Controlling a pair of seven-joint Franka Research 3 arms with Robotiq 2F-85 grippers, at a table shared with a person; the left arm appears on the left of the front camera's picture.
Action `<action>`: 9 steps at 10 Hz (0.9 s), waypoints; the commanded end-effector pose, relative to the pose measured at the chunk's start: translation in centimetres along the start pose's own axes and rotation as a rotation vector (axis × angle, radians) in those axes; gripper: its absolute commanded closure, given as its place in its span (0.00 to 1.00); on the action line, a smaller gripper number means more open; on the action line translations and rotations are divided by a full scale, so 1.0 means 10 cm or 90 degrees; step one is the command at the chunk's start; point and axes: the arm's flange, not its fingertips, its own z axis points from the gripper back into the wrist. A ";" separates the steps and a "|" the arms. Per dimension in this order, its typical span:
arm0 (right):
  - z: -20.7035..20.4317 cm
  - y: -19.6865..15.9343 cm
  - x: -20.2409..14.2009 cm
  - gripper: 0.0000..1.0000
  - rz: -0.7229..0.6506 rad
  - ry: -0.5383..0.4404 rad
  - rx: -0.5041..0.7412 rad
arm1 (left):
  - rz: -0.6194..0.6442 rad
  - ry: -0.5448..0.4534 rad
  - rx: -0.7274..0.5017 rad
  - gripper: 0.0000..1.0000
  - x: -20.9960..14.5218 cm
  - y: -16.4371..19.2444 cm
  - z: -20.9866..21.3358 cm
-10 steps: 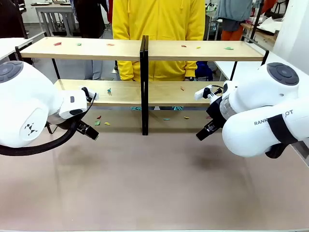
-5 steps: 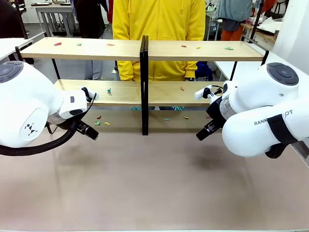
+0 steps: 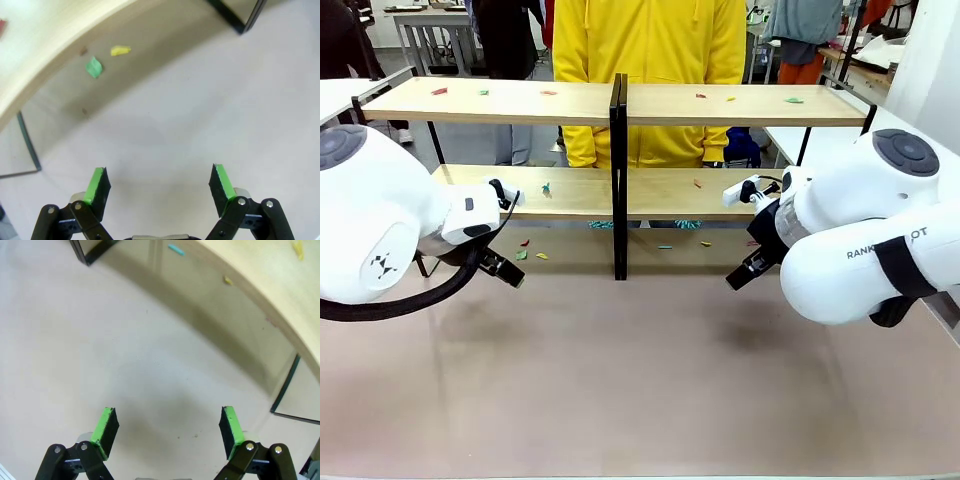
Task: Clean the shelves.
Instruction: Pick up the Duster when the human hands it over.
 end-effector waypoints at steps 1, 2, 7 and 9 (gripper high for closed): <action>0.77 0.16 -0.53 0.00 0.004 -0.047 -0.025 | -0.052 -0.100 -0.032 0.00 -0.30 0.20 0.90; 1.21 0.24 -0.86 0.00 0.003 -0.080 -0.021 | -0.073 -0.153 -0.037 0.00 -0.50 0.29 1.46; 2.46 0.40 -1.70 0.00 0.026 -0.167 -0.117 | -0.100 -0.388 -0.098 0.00 -1.01 0.53 2.68; 2.59 0.37 -1.73 0.00 0.028 -0.182 -0.144 | -0.055 -0.432 -0.080 0.00 -1.00 0.55 2.68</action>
